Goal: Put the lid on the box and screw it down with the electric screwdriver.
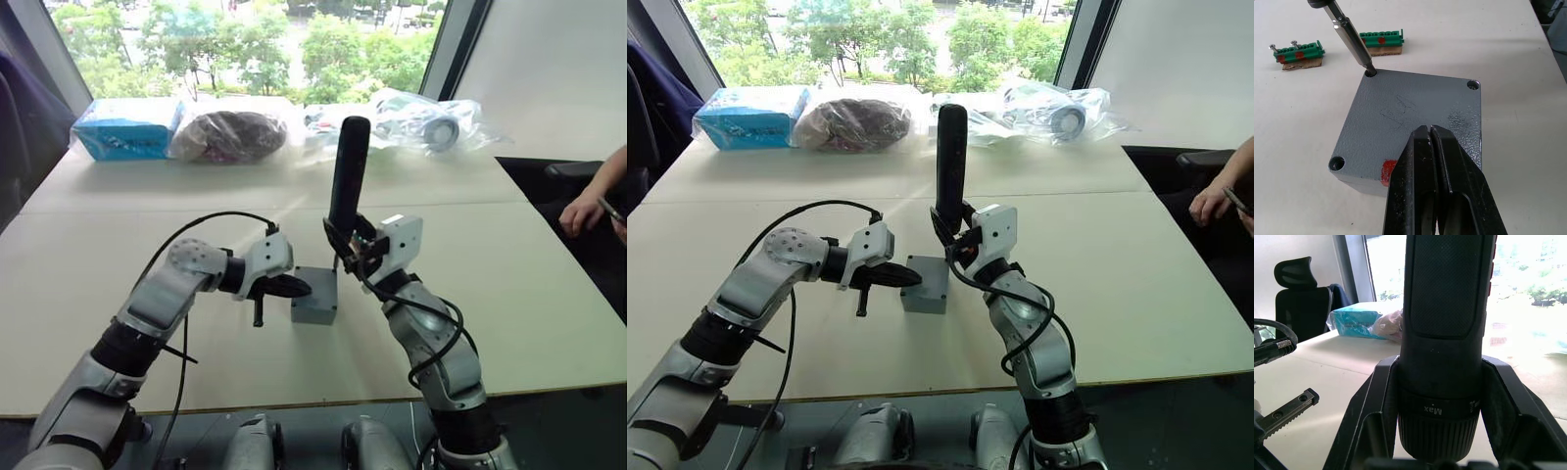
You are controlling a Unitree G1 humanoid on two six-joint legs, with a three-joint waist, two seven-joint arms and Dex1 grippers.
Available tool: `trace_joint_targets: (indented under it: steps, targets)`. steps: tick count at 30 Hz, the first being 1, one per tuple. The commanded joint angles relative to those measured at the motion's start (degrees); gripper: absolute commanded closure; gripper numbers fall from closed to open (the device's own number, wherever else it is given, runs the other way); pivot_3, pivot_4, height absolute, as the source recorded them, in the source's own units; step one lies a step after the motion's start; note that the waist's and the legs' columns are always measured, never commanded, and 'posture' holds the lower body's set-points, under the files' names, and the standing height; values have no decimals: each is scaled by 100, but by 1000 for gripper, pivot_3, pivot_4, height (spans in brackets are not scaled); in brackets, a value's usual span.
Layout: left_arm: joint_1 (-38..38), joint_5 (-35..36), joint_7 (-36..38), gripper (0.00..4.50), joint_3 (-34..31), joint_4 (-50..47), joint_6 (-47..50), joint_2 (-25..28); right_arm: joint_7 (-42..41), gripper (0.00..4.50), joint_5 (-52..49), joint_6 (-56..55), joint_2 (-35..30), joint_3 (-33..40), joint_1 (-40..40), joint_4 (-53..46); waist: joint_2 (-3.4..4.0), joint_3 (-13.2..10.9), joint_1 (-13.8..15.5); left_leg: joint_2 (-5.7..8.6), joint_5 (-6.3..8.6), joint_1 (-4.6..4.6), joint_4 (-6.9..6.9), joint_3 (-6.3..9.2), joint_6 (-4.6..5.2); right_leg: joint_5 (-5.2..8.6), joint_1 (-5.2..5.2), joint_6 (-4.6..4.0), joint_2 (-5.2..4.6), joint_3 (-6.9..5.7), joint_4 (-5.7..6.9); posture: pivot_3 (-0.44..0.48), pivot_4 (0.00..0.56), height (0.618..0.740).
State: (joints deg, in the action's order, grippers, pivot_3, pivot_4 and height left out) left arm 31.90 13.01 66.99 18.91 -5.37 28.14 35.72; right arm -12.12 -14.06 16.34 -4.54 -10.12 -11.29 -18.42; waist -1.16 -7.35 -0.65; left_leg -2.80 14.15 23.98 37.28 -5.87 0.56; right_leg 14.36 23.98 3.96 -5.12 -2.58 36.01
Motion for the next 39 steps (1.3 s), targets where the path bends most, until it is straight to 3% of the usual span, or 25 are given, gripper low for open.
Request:
trace_joint_targets:
  steps: [1, 12, 30, 36, 39]
  targets:
    - [-128, -147, -3, 4500, 175, 62, 86, 35, -120, 2750, 118, -103, -28, -25, 506, 654, 1, 2, 1, 0, 0, -4, -6, 0, 0, 0, -2, 0, 0, 0, -3, 0, 150, 740]
    - [-104, -203, 60, 4500, 233, 148, 30, 48, -829, 2750, 259, -821, -315, -412, 921, 525, 11, 3, -20, -2, 11, -12, -28, 1, -19, 1, -4, -1, -1, 3, -20, 0, 150, 740]
    - [-141, -183, 10, 4500, 223, 76, 101, 52, -904, 2750, 283, -589, -541, -174, 865, 531, 19, 8, -26, 1, 12, -44, -91, -10, -21, -6, -21, -13, -29, -9, -72, 0, 150, 740]
    - [-291, -177, -79, 4500, 175, 49, 134, 74, -1015, 2750, -122, 88, -965, 256, 362, -494, 47, -11, -15, 3, 12, -58, -112, -9, -22, -6, -35, -12, -34, -17, -95, 0, 150, 740]
    - [-351, -114, -121, 4500, 99, 21, 174, 86, -905, 2750, -950, 1057, -1228, 852, -314, -1215, 68, -36, -8, 9, 12, -50, -112, -9, -22, -6, -30, -12, -40, -19, -95, 0, 150, 740]
